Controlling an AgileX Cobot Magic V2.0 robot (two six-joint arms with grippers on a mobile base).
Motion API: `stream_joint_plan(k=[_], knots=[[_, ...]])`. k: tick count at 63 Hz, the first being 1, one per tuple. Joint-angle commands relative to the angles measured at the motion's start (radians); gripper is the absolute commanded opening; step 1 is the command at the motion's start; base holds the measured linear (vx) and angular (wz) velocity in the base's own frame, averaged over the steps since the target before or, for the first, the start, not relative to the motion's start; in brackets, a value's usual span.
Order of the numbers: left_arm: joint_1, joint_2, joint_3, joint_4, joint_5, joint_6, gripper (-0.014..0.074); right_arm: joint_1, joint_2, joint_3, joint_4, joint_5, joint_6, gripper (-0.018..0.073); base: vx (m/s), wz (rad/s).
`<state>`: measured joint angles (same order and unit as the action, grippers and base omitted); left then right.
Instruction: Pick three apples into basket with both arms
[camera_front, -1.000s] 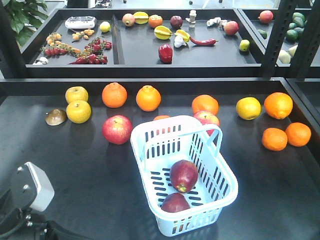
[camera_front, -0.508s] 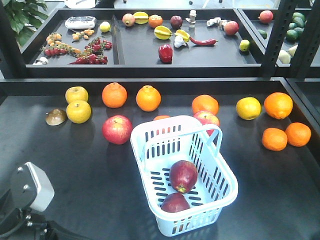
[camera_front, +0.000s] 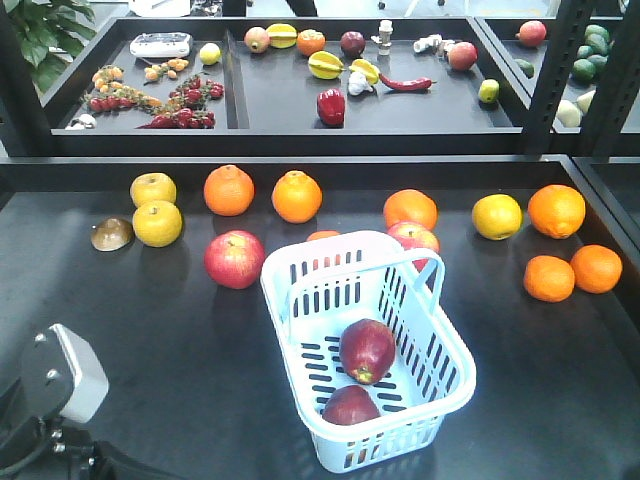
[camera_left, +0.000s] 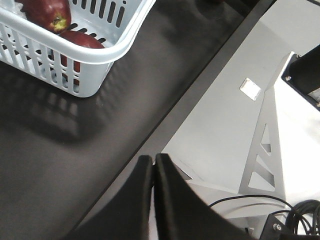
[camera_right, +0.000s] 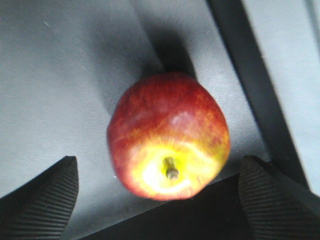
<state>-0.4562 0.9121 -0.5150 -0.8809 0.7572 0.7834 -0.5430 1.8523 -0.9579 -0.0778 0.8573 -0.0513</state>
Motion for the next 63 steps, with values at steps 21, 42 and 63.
stream_joint_plan(k=[21,42,63], knots=[[-0.004,-0.012,-0.024,-0.048,-0.015,-0.008,-0.0006,-0.007,0.0,-0.025,-0.049,-0.028,0.022,0.0594,0.0,0.0],[-0.004,-0.012,-0.024,-0.048,-0.015,-0.008,-0.0006,-0.007,0.032,-0.025,-0.051,-0.063,0.022,0.0582,0.0,0.0],[-0.004,-0.012,-0.024,-0.048,-0.015,-0.008,-0.0006,-0.007,0.032,-0.025,-0.047,-0.052,0.017,0.0265,0.0,0.0]])
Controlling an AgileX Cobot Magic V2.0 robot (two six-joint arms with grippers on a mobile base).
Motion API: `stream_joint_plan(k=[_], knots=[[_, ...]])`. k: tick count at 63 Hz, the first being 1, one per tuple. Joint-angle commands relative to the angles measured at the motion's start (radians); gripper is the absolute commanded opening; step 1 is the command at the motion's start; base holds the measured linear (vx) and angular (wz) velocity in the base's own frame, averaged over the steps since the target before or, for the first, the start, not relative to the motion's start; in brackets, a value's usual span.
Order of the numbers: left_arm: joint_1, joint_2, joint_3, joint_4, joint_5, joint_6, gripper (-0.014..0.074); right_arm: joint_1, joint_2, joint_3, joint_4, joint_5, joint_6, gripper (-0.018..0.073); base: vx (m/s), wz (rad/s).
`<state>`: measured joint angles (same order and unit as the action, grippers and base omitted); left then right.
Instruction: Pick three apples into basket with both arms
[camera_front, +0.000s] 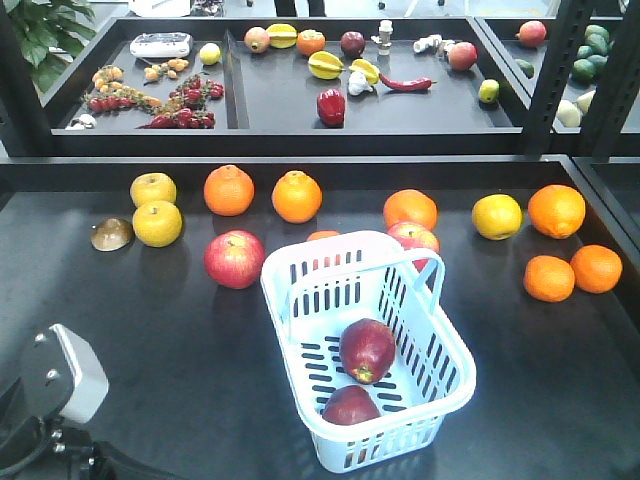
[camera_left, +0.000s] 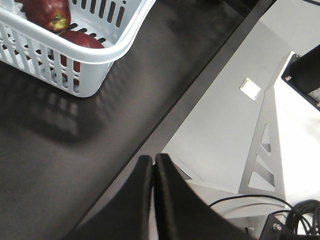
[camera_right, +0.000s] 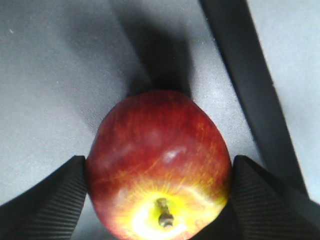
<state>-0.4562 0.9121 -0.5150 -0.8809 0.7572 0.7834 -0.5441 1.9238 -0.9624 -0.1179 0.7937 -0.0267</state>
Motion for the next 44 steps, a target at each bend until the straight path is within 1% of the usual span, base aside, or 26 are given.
stream_joint_plan(k=[1,11,16,24,31,37,44], knots=[[-0.004,-0.012,-0.024,-0.048,-0.015,-0.008,-0.0006,-0.005,-0.04,-0.021,-0.007,0.014,-0.008,0.0246,0.0,0.0],[-0.004,-0.012,-0.024,-0.048,-0.015,-0.008,-0.0006,-0.005,-0.046,-0.021,0.016,0.039,-0.014,0.0054,0.0,0.0],[-0.004,-0.012,-0.024,-0.048,-0.015,-0.008,-0.0006,-0.005,-0.065,-0.021,0.046,0.041,-0.021,-0.0011,0.0,0.0],[-0.004,-0.012,-0.024,-0.048,-0.015,-0.008,-0.0006,-0.005,-0.119,-0.031,0.129,0.029,-0.101,-0.0009,0.0,0.0],[-0.004,-0.012,-0.024,-0.048,-0.015,-0.008,-0.0006,-0.005,-0.168,-0.061,0.23,0.042,-0.165,-0.0009,0.0,0.0],[-0.004,-0.012,-0.024,-0.048,-0.015,-0.008,-0.0006,-0.005,-0.215,-0.079,0.341,0.047,-0.237,-0.0008,0.0,0.0],[-0.004,-0.012,-0.024,-0.048,-0.015,-0.008,-0.0006,-0.005,-0.267,-0.083,0.489,0.055,-0.366,-0.0006,0.0,0.0]])
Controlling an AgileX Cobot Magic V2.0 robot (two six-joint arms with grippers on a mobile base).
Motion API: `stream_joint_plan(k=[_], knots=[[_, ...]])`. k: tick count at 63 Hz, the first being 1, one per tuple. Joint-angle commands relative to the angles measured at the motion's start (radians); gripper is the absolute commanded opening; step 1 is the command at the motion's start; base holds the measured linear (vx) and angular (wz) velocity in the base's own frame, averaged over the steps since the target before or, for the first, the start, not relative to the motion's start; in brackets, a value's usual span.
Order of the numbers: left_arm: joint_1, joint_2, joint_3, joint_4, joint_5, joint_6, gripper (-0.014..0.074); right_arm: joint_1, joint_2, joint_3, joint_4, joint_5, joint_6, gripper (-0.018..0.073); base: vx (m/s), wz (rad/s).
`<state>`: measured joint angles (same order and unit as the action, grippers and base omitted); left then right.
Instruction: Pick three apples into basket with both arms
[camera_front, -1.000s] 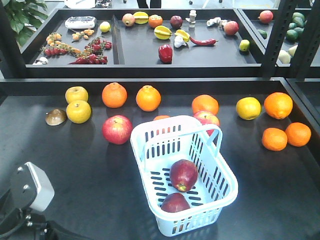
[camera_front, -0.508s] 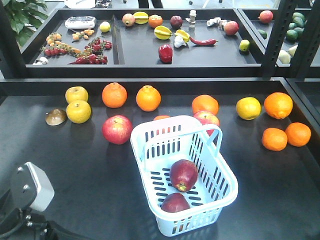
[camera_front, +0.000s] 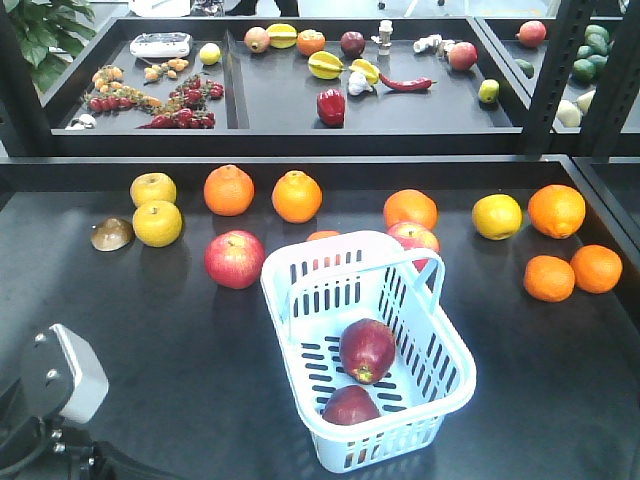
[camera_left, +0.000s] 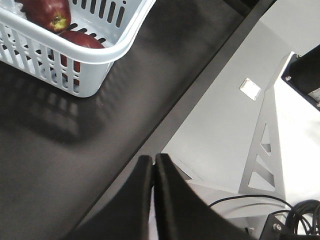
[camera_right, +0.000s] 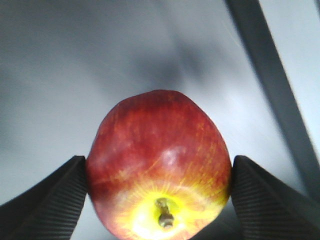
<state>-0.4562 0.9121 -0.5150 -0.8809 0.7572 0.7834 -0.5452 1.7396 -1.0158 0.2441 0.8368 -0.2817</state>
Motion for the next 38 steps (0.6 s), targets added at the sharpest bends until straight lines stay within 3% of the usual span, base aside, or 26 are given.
stream_joint_plan(k=[1,9,17,38], knots=[[-0.004,-0.012,-0.024,-0.048,-0.015,-0.008,-0.0006,-0.004,-0.088,-0.029,0.159,0.015,-0.134,-0.0006,0.0,0.0],[-0.004,-0.012,-0.024,-0.048,-0.015,-0.008,-0.0006,-0.001,-0.138,-0.029,0.345,0.081,-0.279,-0.0005,0.0,0.0],[-0.004,-0.012,-0.024,-0.048,-0.015,-0.008,-0.0006,0.047,-0.183,-0.029,0.451,0.144,-0.368,-0.0005,0.0,0.0],[-0.004,-0.012,-0.024,-0.048,-0.015,-0.008,-0.0006,0.313,-0.246,-0.028,0.477,0.189,-0.384,-0.0005,0.0,0.0]])
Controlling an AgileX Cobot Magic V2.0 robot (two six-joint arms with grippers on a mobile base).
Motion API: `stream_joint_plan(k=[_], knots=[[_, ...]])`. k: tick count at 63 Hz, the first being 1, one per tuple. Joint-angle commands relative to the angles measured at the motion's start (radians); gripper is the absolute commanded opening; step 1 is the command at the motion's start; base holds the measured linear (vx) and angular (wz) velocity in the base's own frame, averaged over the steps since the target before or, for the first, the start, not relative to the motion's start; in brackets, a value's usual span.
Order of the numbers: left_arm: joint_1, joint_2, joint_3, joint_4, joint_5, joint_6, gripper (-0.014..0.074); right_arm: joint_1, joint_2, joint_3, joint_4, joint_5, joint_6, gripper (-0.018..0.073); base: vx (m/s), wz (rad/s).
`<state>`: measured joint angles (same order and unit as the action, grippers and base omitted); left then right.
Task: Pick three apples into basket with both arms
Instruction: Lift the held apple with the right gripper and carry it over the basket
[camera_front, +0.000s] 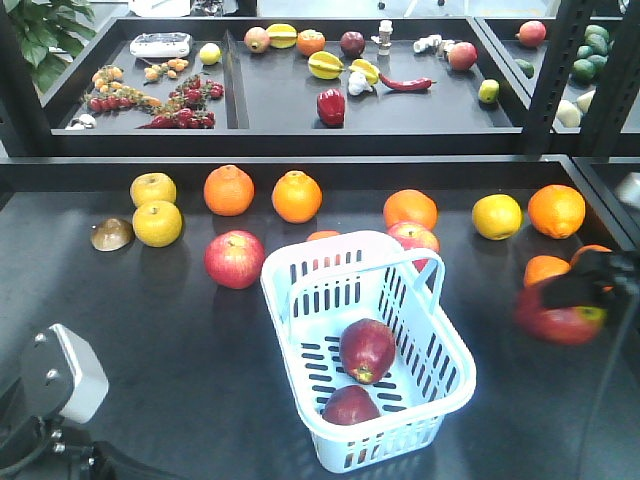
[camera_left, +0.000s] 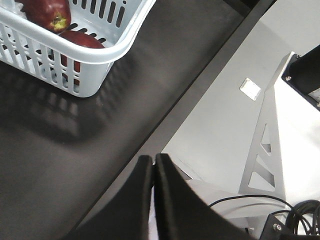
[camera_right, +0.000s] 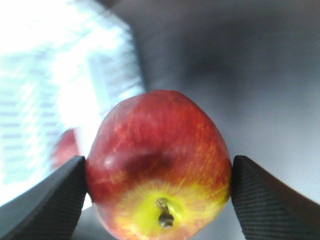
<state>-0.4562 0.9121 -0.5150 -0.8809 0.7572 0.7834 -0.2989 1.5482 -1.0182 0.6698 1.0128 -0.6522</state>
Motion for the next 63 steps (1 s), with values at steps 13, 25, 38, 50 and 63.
stream_joint_plan(k=[13,25,38,50,63], knots=[[-0.004,-0.012,-0.024,-0.048,-0.015,-0.008,-0.0006,0.23,-0.083,-0.024,0.096,-0.017,-0.019,-0.0005,0.0,0.0],[-0.004,-0.012,-0.024,-0.048,-0.015,-0.008,-0.0006,0.38,-0.083,-0.024,0.097,-0.136,-0.042,0.0008,0.0,0.0],[-0.004,-0.012,-0.024,-0.048,-0.015,-0.008,-0.0006,0.488,-0.083,-0.024,0.092,-0.258,-0.06,0.0165,0.0,0.0],[-0.004,-0.012,-0.024,-0.048,-0.015,-0.008,-0.0006,0.51,-0.083,-0.024,0.101,-0.292,-0.062,0.0489,0.0,0.0],[-0.004,-0.012,-0.024,-0.048,-0.015,-0.008,-0.0006,0.508,-0.083,-0.024,0.099,-0.262,-0.059,0.0655,0.0,0.0]])
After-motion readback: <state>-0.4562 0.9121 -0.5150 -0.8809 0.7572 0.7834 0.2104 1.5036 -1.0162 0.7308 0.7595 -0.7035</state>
